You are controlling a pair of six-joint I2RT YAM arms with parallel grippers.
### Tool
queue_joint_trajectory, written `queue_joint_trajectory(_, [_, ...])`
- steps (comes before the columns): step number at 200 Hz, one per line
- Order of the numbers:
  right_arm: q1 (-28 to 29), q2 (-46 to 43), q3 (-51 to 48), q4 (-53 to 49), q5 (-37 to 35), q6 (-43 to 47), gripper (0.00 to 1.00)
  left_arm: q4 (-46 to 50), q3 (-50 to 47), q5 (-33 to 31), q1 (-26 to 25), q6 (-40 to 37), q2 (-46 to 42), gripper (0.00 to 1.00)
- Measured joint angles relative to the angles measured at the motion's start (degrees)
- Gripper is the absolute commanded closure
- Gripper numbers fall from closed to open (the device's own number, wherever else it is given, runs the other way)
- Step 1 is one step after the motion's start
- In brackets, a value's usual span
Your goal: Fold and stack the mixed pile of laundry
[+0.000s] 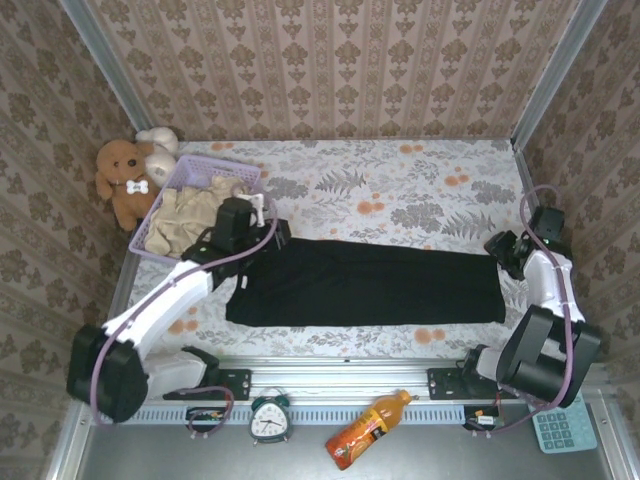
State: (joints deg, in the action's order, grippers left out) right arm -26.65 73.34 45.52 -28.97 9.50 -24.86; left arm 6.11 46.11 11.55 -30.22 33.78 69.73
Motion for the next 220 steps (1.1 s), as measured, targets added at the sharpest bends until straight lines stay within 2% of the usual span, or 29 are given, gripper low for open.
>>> queue_joint_trajectory(36, [4.4, 7.0, -0.7, 2.8, 0.7, -0.7, 0.46, -2.3, 0.3, 0.0, -5.8, 1.1, 8.7, 0.88])
queue_joint_trajectory(68, [4.5, 15.7, -0.5, 4.9, 0.7, -2.0, 0.46, -2.9, -2.8, -1.5, -5.9, 4.3, 12.1, 0.88])
queue_joint_trajectory(112, [4.3, 21.0, 5.8, 6.0, 1.3, -3.9, 0.46, -1.5, -3.3, -2.3, -5.0, 5.7, 22.9, 0.86])
queue_joint_trajectory(172, [4.0, 31.6, 18.1, 7.0, 1.7, -5.4, 0.47, -1.5, 12.2, -0.9, -4.1, 4.0, 35.0, 0.79])
queue_joint_trajectory(184, [4.0, 34.0, 21.4, 6.6, 1.6, -5.3, 0.46, -1.5, 15.2, -0.5, -3.2, 3.6, 36.8, 0.71])
queue_joint_trajectory(220, [4.4, 36.8, 29.4, 5.5, 0.7, -3.0, 0.42, 0.8, 21.1, -0.7, 0.0, 0.5, 37.1, 0.31])
